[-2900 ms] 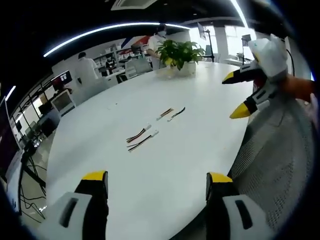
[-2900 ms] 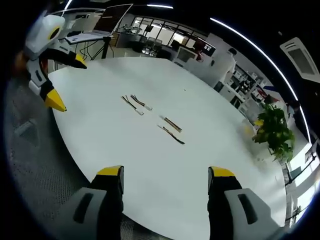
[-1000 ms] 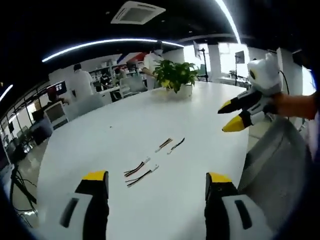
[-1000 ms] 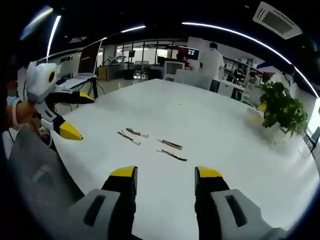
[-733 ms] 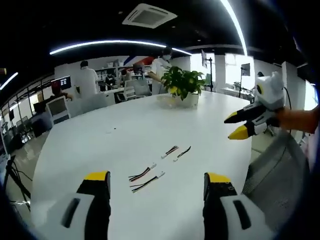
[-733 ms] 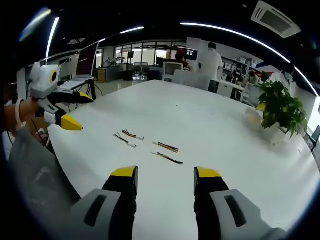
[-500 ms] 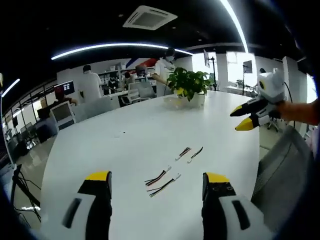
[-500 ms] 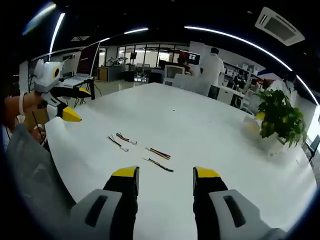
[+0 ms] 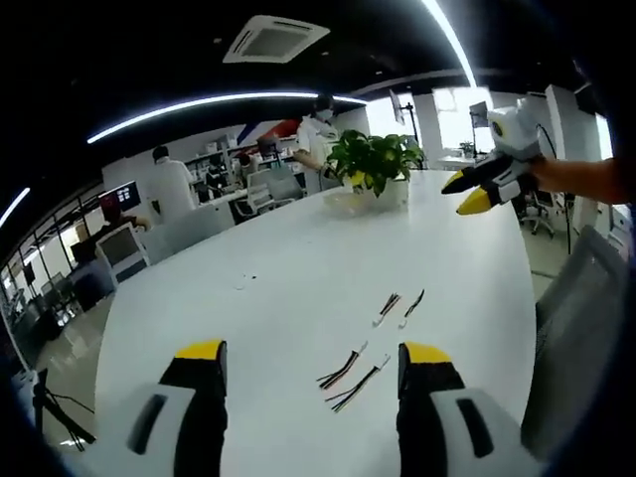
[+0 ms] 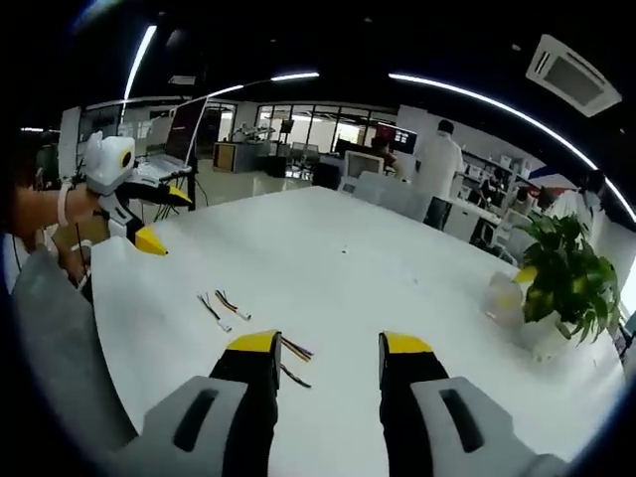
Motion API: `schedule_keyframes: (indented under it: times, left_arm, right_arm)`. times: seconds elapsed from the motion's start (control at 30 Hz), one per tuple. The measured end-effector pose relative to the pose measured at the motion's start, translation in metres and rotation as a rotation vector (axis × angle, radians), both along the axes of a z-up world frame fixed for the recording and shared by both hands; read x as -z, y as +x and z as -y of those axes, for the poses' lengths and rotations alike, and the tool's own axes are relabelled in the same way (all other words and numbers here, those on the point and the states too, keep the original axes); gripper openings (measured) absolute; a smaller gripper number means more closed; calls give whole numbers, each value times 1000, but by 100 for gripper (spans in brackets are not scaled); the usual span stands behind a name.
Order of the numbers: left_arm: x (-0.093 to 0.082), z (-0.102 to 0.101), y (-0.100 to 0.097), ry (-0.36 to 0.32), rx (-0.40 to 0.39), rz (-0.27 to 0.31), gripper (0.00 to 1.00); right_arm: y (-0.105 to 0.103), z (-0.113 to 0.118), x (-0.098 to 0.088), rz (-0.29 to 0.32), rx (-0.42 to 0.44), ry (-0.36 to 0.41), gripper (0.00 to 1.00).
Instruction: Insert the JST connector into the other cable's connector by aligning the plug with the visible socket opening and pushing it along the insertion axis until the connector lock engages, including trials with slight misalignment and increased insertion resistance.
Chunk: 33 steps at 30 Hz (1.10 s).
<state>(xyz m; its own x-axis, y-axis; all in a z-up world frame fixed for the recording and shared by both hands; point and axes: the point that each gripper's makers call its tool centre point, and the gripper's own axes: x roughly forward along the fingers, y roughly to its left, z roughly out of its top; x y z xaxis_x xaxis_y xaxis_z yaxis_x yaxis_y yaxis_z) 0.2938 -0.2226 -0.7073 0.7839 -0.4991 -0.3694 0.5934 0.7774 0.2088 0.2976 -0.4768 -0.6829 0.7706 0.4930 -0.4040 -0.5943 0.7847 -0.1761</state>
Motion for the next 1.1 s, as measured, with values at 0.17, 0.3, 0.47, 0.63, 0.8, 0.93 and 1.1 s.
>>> schedule_keyframes:
  times: [0.17,0.3,0.47,0.63,0.8,0.93,1.1]
  left_arm:
    - [0,2,12,-61,12,-14,66]
    - [0,-2,22,-88,-2,-17,66]
    - [8,-3,32,-71,5,-27,66]
    - [12,-2,44,-184,-19,-75,65]
    - [19,-2,53,-138,-15,-64,65]
    - [27,3,57,-113,2,-72,64]
    - [27,10,57,-159,16,-86,61]
  right_arm:
    - [12,-4,8,-24,-56,21,37]
    - [12,-16,19,-51,-123,26,37]
    - [15,-25,31,-68,-177,11,36]
    - [20,-35,35,-75,-240,29,32]
    - [27,-45,39,-72,-305,36,32]
    - [29,-54,44,-69,-368,12,31]
    - [30,-64,43,-82,-409,29,31]
